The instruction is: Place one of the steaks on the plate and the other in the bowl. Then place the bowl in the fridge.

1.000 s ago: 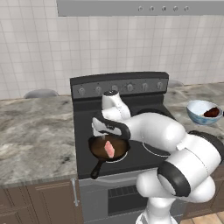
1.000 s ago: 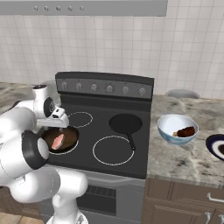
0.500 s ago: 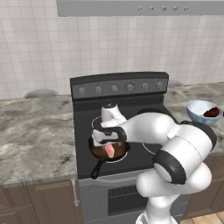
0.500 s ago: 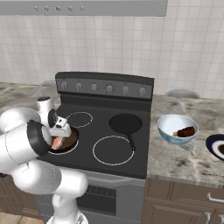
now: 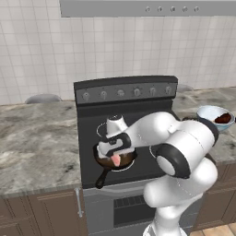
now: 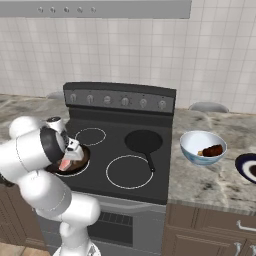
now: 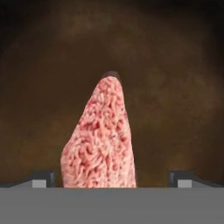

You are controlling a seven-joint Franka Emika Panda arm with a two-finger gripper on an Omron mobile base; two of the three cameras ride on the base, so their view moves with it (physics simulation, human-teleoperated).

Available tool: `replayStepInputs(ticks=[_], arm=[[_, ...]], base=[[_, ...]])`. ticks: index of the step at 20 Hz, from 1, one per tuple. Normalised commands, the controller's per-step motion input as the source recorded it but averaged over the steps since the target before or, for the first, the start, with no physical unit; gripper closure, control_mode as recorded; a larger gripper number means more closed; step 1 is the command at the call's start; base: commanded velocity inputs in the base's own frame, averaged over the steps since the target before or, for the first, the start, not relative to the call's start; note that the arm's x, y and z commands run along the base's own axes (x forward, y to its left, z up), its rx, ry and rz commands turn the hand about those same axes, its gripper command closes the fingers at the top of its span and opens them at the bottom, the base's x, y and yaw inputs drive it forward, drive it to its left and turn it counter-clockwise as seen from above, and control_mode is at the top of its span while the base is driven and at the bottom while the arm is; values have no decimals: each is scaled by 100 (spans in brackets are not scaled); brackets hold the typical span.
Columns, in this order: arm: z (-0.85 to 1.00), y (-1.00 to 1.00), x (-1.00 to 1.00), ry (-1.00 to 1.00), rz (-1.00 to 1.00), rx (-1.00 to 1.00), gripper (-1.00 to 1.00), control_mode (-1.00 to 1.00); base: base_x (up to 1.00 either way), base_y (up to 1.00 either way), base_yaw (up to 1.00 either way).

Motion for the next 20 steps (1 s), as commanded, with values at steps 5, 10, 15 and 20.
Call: replayStepInputs(ticks=[5, 10, 15, 20], arm=[[-13, 3, 7, 0, 2, 0, -100, -100], [-5, 1, 2, 0, 1, 0, 100, -100], [-6, 4, 0, 0, 0, 0, 100, -100], [10, 0, 0, 0, 0, 0, 100, -100]], base=[[0, 0, 0], [0, 0, 0], [0, 0, 0], [0, 0, 0]])
